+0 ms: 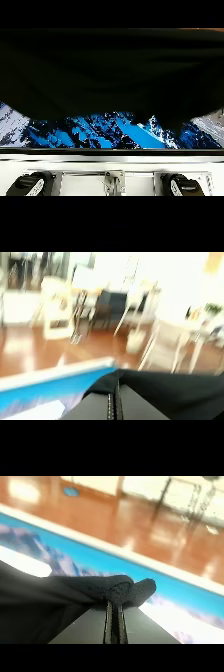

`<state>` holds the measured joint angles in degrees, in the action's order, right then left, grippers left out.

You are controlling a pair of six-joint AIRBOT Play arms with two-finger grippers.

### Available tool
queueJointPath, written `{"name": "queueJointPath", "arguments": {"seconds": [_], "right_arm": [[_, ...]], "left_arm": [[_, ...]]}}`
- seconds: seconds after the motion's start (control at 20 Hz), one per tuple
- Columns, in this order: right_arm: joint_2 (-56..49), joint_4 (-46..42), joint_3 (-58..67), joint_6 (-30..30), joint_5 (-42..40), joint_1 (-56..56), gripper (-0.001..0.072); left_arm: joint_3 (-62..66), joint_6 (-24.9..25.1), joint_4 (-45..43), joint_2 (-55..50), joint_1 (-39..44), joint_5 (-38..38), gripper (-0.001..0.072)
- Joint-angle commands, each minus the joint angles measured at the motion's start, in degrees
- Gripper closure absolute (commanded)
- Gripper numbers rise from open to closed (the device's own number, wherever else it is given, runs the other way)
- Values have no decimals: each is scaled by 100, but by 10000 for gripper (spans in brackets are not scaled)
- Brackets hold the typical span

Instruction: Fold the shirts.

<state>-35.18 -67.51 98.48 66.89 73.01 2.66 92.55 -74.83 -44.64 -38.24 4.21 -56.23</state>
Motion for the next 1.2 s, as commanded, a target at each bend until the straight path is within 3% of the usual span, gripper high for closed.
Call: {"name": "queueJointPath", "arguments": {"seconds": [0.0, 0.15, 0.25, 0.35, 0.6, 0.85, 1.05, 1.15], "right_arm": [[-98, -796, 173, 33, 1027, 4, 646], [-756, -691, 173, 37, 1659, 2, 646], [-1432, -291, 173, 15, 1641, 2, 646], [-2225, -68, 173, -11, 1154, 2, 646], [-4428, -15, 173, 380, -332, -15, 646], [-6188, 315, 173, 1049, -638, -15, 645], [-6985, 426, 173, 1845, -555, -15, 645], [-7123, 426, 173, 1947, -557, -59, 645]], "left_arm": [[44, -787, -1554, -74, -2, -1176, 673], [-564, -1102, -2098, -98, -2, -1381, 673], [-1257, -1099, -2120, -101, -2, -1353, 673], [-2002, -1108, -2402, -118, -2, -1202, 673], [-2997, -2107, -3928, -907, -7, -175, 672], [-2990, -2114, -3744, -2726, -24, 531, 671], [-2990, -2111, -2664, -4044, -24, 568, 671], [-2990, -2109, -2190, -4472, -24, 568, 671]]}}
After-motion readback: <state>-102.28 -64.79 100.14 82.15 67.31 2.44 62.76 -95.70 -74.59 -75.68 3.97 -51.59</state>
